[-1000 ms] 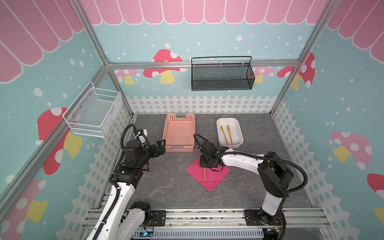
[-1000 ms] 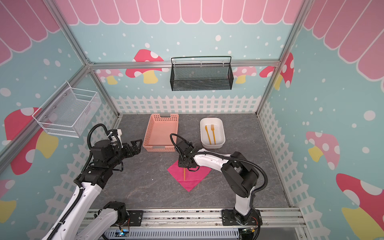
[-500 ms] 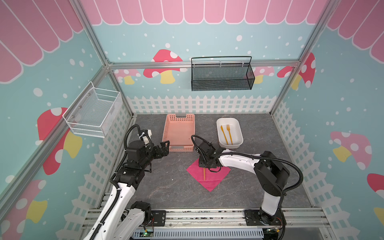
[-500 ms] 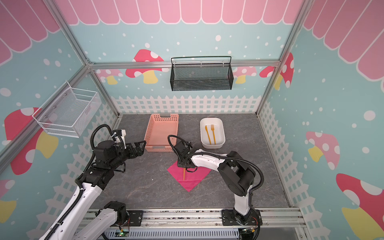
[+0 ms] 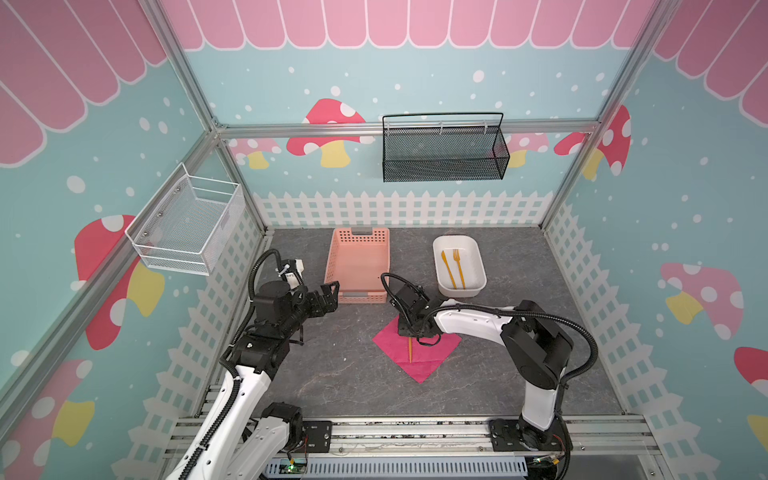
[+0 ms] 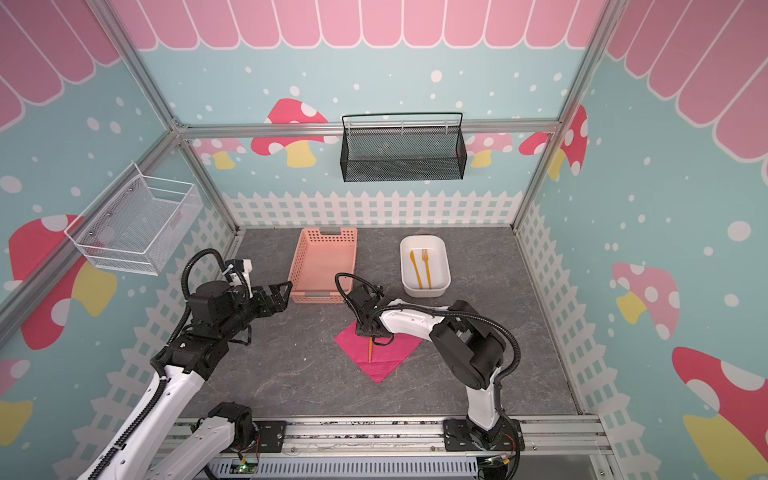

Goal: Place the utensils on the paper napkin and roll it up
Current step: 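Lower the yellow spoon onto the magenta napkin and open the right gripper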

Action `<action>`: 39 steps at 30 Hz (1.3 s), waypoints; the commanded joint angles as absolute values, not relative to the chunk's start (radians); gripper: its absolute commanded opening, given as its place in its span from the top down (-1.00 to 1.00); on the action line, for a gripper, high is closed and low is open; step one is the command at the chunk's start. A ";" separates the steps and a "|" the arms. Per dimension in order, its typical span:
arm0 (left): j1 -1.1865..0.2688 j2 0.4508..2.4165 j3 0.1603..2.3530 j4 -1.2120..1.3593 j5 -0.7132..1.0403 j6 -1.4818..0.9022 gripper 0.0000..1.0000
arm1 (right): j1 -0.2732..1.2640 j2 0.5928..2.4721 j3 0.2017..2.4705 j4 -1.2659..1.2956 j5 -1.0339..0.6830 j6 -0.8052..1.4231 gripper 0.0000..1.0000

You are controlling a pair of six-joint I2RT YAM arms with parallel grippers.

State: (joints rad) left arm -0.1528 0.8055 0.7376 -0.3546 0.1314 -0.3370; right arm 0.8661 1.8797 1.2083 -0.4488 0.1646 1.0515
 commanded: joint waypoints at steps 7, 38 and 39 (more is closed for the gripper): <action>-0.156 0.787 0.732 -0.353 0.123 -0.335 -1.00 | 0.874 1.891 1.181 -0.441 0.199 1.050 0.90; -0.160 0.785 0.729 -0.351 0.130 -0.335 -0.99 | 0.874 1.910 1.195 -0.438 0.201 1.041 0.52; -0.160 0.786 0.729 -0.351 0.129 -0.335 -1.00 | 0.874 1.908 1.201 -0.444 0.204 1.041 0.51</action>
